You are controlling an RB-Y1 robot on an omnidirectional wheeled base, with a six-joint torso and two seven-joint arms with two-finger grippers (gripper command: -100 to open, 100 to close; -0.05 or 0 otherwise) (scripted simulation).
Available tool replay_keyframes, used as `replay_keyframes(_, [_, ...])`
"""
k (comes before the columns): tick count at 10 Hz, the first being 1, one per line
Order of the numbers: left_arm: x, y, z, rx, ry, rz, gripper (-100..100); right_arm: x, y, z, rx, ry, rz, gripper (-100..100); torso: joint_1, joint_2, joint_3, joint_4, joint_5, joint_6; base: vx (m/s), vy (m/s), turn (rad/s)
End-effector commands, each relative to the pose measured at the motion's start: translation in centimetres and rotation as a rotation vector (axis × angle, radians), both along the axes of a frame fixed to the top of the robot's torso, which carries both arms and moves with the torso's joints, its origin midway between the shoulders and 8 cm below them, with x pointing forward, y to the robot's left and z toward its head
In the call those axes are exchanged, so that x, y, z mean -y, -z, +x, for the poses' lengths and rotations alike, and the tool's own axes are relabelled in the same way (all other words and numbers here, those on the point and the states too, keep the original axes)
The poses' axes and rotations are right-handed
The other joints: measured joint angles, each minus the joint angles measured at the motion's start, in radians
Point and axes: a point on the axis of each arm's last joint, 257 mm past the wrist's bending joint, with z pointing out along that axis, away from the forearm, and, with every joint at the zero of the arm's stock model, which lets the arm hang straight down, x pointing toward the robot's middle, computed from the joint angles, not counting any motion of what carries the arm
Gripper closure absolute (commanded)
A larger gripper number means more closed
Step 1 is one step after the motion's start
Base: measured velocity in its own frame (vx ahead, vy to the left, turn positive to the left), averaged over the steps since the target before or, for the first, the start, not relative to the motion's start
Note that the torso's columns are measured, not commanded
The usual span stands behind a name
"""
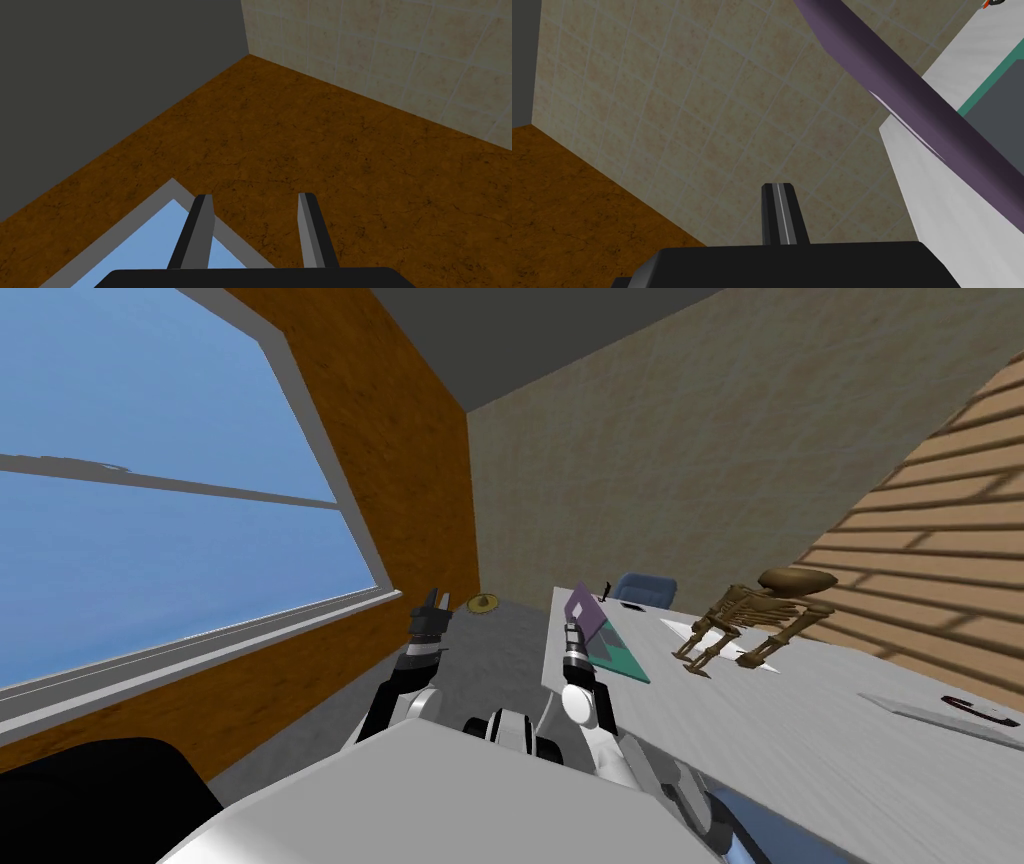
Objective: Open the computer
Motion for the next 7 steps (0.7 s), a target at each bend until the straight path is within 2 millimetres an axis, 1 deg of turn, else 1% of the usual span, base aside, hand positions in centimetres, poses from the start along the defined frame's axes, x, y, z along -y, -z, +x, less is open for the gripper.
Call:
replay_keyframes(1, [0.0,0.0,0.0,0.0,0.0,0.0,0,-4.3,0.2,1.3,-0.003,-0.091,-0.012,100,0.0,0.001,0.001,0.0,0.0,-0.001,0.019,0.011,-0.315])
replay_keyframes(2, [0.0,0.0,0.0,0.0,0.0,0.0,0,-6.1,-0.2,1.3,0.006,-0.126,-0.013,100,0.0,0.001,0.0,0.0,0.0,0.0,0.019,0.015,-0.491])
replay_keyframes(3, [0.0,0.0,0.0,0.0,0.0,0.0,0,-6.6,-0.1,1.2,0.004,-0.137,-0.013,100,0.0,0.0,0.0,0.0,0.0,0.0,0.007,0.013,-0.131])
replay_keyframes(4, [0.0,0.0,0.0,0.0,0.0,0.0,0,-8.1,0.2,1.9,-0.001,-0.172,-0.031,100,0.0,0.0,0.0,0.0,0.0,-0.001,0.013,0.012,-0.311])
replay_keyframes(5, [0.0,0.0,0.0,0.0,0.0,0.0,0,-9.8,-0.1,1.8,0.007,-0.207,-0.035,100,-0.001,-0.001,0.0,0.0,0.0,0.001,0.018,0.015,-0.467])
replay_keyframes(6, [0.0,0.0,0.0,0.0,0.0,0.0,0,-10.5,0.1,1.6,0.004,-0.222,-0.036,100,0.0,-0.001,-0.001,0.0,0.0,0.0,0.013,0.011,-0.1])
replay_keyframes(7, [0.0,0.0,0.0,0.0,0.0,0.0,0,-12.2,0.4,2.2,0.0,-0.262,-0.061,100,0.0,-0.001,0.0,0.0,0.0,-0.001,0.019,0.013,-0.456])
